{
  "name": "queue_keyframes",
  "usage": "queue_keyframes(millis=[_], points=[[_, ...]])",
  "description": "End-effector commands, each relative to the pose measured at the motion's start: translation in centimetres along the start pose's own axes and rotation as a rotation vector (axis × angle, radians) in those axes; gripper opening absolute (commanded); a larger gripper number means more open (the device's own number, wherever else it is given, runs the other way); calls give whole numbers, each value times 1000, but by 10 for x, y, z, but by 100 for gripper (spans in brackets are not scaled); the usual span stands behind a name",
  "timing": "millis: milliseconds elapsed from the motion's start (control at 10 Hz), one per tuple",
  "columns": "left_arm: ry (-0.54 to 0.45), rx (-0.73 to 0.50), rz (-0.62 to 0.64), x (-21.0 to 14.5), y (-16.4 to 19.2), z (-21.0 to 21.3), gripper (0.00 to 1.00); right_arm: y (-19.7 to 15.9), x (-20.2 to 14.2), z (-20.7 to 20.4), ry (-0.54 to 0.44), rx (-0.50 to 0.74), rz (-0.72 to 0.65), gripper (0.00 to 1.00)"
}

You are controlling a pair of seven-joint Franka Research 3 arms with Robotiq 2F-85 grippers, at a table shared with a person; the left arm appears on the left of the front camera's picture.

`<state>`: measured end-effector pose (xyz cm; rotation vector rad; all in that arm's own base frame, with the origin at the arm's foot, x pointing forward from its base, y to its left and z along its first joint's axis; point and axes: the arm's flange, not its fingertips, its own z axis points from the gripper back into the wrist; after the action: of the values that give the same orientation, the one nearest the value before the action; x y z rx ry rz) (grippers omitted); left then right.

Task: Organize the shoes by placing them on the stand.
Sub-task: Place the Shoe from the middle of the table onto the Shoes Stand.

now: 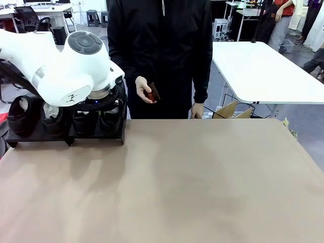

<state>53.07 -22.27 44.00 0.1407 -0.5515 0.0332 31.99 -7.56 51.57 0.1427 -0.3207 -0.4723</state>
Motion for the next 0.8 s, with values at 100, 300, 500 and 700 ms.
queue_keyframes(millis=[100, 300, 500, 700], points=[[-54, 23, 18, 11, -9, -8, 0, 0, 1, -1, 1, 10, 5, 100], [-67, 33, 32, 13, -8, -14, 0, 0, 1, -1, 1, 10, 5, 100], [-71, 34, 35, 14, -8, -20, 0, 0, 1, -1, 1, 10, 5, 100], [-55, 29, 39, 15, -7, -25, 0, 0, 1, -1, 1, 10, 5, 100]])
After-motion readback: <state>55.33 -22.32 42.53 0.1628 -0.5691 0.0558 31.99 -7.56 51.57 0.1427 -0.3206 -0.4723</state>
